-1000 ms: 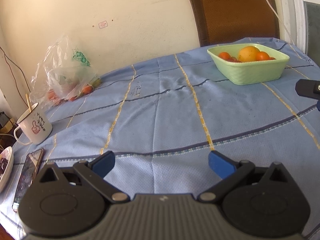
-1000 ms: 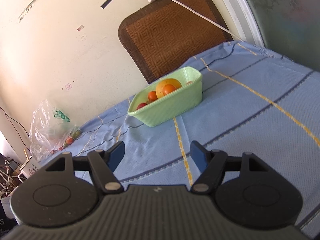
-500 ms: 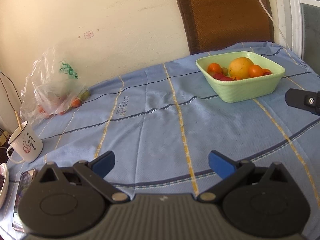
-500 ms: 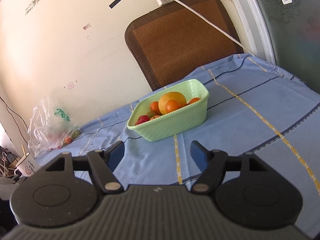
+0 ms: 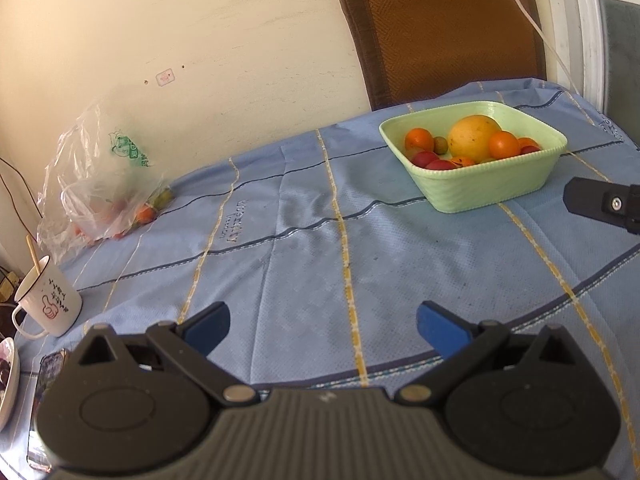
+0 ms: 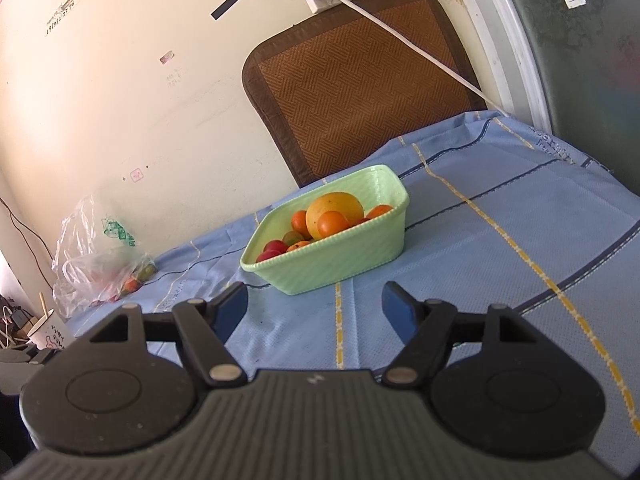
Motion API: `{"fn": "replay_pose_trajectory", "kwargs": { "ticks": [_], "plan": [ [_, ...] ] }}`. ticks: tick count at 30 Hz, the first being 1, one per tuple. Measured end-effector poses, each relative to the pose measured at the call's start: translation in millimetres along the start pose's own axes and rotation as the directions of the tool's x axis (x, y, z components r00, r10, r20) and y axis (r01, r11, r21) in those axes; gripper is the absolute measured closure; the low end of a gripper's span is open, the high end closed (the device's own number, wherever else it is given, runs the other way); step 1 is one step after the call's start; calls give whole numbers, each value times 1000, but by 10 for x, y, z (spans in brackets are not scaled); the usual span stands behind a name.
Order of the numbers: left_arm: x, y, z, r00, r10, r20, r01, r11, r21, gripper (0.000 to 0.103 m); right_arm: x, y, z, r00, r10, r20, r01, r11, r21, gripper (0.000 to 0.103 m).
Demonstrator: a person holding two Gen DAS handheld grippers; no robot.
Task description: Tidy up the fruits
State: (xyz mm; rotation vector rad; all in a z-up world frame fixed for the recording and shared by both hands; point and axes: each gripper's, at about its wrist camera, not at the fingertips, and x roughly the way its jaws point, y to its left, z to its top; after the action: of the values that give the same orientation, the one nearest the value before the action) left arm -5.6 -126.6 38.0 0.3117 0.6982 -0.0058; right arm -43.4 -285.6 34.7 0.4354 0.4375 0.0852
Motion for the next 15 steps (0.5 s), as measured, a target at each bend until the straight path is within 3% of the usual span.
{"fn": "replay_pose_trajectory", "kwargs": {
  "ticks": [15],
  "plan": [
    [47, 15, 51, 1000, -13, -11, 13, 1000, -12, 0, 67, -20, 17, 1000, 2, -14, -2, 1000, 3, 27]
  ]
}}
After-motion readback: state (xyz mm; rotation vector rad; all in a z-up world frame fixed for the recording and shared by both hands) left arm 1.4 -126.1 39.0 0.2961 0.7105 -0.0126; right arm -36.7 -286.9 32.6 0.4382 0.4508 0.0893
